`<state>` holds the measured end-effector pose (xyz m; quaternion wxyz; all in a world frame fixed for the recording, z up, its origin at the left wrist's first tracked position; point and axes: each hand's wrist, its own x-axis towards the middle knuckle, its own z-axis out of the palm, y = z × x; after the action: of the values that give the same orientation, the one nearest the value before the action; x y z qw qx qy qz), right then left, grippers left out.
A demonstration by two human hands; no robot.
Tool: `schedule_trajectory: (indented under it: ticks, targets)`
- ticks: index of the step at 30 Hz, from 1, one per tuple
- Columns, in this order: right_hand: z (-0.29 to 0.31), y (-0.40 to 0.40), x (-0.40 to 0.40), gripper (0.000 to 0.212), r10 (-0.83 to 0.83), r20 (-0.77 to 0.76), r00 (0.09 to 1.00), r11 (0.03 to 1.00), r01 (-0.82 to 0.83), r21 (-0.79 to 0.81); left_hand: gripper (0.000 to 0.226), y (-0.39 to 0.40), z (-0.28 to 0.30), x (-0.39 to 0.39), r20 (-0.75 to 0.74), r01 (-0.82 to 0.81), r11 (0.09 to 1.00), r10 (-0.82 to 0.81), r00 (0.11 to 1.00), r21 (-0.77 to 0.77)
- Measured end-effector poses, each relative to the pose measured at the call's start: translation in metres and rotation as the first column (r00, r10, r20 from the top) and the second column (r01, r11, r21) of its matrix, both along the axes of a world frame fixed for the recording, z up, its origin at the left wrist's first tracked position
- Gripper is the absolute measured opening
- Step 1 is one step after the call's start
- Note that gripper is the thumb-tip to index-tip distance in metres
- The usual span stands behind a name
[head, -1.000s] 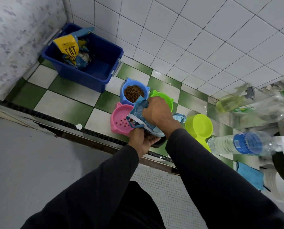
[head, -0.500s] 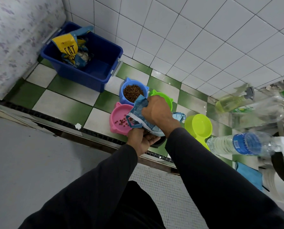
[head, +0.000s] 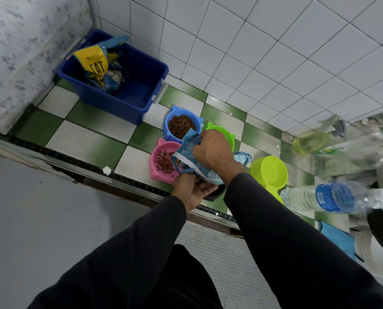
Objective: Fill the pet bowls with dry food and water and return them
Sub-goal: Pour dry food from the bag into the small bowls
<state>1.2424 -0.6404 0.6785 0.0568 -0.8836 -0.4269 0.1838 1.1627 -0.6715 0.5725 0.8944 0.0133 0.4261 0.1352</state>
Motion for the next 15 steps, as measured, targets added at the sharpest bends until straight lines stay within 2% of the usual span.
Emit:
schedule_trajectory:
  ticks: [15]
  targets:
    - [-0.0001, 0.0013, 0.0021, 0.01, 0.001, 0.025, 1.0, 1.0, -0.001, -0.007, 0.028, 0.0004, 0.002, -0.0011, 0.003, -0.006, 1.0, 0.006, 1.0, -0.009]
